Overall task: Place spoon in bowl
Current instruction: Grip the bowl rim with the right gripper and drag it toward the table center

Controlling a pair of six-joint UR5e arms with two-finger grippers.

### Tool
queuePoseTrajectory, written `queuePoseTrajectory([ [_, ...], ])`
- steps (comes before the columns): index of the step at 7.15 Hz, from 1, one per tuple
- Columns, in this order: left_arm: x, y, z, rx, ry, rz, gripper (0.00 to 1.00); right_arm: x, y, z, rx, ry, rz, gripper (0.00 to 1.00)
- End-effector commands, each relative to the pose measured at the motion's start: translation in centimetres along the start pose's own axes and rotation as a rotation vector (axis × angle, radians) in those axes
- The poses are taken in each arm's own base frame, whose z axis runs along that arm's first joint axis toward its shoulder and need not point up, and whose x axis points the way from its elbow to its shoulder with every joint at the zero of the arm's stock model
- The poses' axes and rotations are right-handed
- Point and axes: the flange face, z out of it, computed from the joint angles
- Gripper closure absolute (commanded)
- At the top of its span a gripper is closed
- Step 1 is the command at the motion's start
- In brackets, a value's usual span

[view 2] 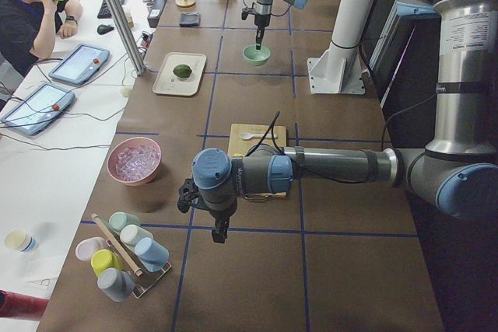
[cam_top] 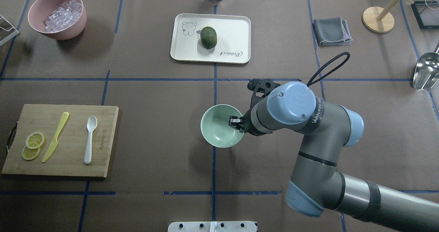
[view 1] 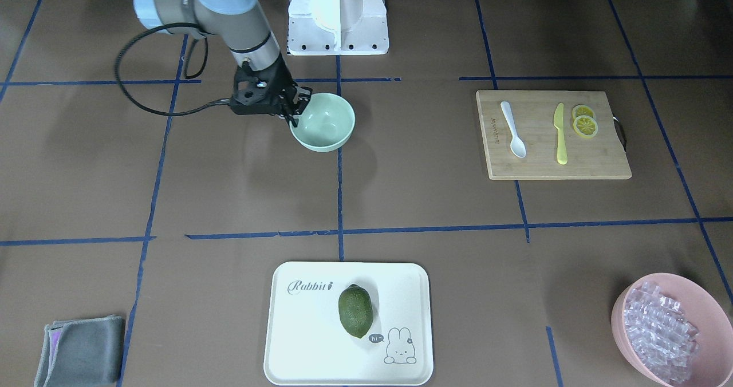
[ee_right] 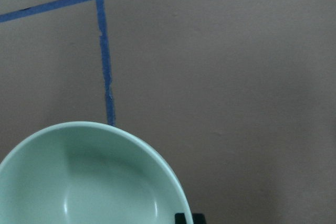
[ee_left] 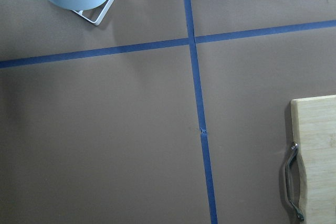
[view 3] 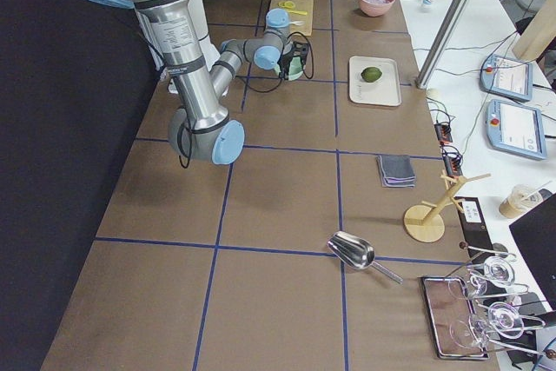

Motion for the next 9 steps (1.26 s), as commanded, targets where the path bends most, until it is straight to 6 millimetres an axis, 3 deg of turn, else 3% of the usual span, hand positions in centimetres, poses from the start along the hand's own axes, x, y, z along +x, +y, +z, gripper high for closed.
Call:
queuePoseTrajectory([
  [1, 0.0, 0.0, 0.0, 0.0, 0.0, 0.0, 0.0, -2.4, -0.1, 2.5, 0.005, 0.025, 0.001, 0.99],
  [2, 0.0, 0.0, 0.1, -0.002, 0.0, 0.001, 0.0, -2.4, -0.1, 2.6, 0.005, 0.027, 0.001, 0.97],
  [3, 0.0, 0.0, 0.0, 0.0, 0.0, 0.0, 0.0, -2.4, 0.0, 2.7, 0.004, 0.027, -0.001, 0.83],
  [4, 0.0, 0.0, 0.0, 0.001, 0.0, 0.001, 0.0, -2.2, -0.1, 2.7, 0.004, 0.028, -0.001, 0.54],
  [5, 0.1, 0.0, -0.1, 0.003, -0.001, 0.003, 0.0, -2.2, 0.0, 2.7, 0.002, 0.028, -0.001, 0.01],
  [7, 0.7, -0.4, -0.7, 0.014, -0.003, 0.016, 0.0, -2.7, -0.6, 1.2, 0.015, 0.001, -0.001, 0.0],
  [8, 2.5, -1.1, -2.4, 0.045, -0.017, 0.043, 0.0, -2.8, -1.4, -0.9, 0.027, -0.023, 0.005, 0.0],
  [9, 5.6, -1.8, -4.8, 0.095, -0.026, 0.004, 0.0, -2.3, -1.8, -1.4, 0.031, 0.005, 0.016, 0.0],
])
